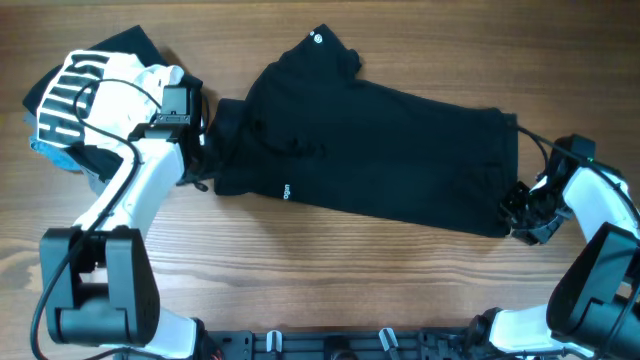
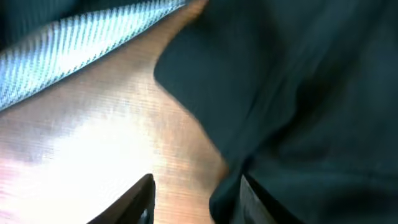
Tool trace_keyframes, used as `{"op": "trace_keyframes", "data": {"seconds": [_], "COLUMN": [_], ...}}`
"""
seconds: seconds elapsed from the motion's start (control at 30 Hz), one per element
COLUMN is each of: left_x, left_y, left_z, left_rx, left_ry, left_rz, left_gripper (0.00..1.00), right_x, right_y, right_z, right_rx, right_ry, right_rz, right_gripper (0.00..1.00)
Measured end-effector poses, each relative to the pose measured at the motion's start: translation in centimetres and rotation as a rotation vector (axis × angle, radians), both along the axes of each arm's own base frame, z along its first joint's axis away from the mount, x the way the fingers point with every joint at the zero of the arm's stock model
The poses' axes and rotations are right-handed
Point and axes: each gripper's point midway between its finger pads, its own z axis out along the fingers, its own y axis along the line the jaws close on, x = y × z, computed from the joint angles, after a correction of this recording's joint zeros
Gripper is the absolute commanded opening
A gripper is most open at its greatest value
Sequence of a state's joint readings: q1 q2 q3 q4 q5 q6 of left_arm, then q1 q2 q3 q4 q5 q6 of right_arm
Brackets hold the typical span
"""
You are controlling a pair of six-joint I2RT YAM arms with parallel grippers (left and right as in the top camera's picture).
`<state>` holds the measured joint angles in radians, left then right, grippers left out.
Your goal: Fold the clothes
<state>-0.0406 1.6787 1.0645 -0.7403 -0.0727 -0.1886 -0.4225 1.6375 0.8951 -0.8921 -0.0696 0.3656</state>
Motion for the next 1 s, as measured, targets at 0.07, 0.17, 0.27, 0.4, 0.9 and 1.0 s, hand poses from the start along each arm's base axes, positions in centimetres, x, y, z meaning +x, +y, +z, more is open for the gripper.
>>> {"op": "trace_keyframes", "data": {"seconds": [0.07,0.17,0.27,0.4,0.9,1.0], "left_x": [-0.8,-1.4,-1.6,-1.7,-1.7,-1.9], "left_y": [-0.4,-1.1,-1.9,-2.7,-4.0,-4.0], "left_z": [0.5,1.4,2.2,2.3,-3.2,-3.7], "left_rx": [-0.022,-0.065,-0.112,-0.155,-0.230,-0.230], "left_ry": [0.018,0.016,0.010,0.011,0.067,0.083], "left_rz": [-0.005,-0.014,-0.024,-0.035,-0.039,-0.038], "left_gripper": [0.52,0.57,0.63,0.70,0.47,0.28], "right_x": [0.8,1.9,3.0,3.1,0.8,0.6], "right_y": [-0.3,-0.3,-0.2,0.6,2.9,3.0], "right_z": [0.8,2.2,4.1,6.4,3.1,1.9], "right_rx": [-0.003,0.003,0.004,0.025,0.113,0.109], "right_ry": [-0.018,-0.067,-0.144,-0.208,-0.181,-0.192], "right_rz": [0.000,-0.001,0.000,0.002,0.028,0.028], "right_gripper": [0.51,0.56,0.62,0.67,0.77,0.77]}}
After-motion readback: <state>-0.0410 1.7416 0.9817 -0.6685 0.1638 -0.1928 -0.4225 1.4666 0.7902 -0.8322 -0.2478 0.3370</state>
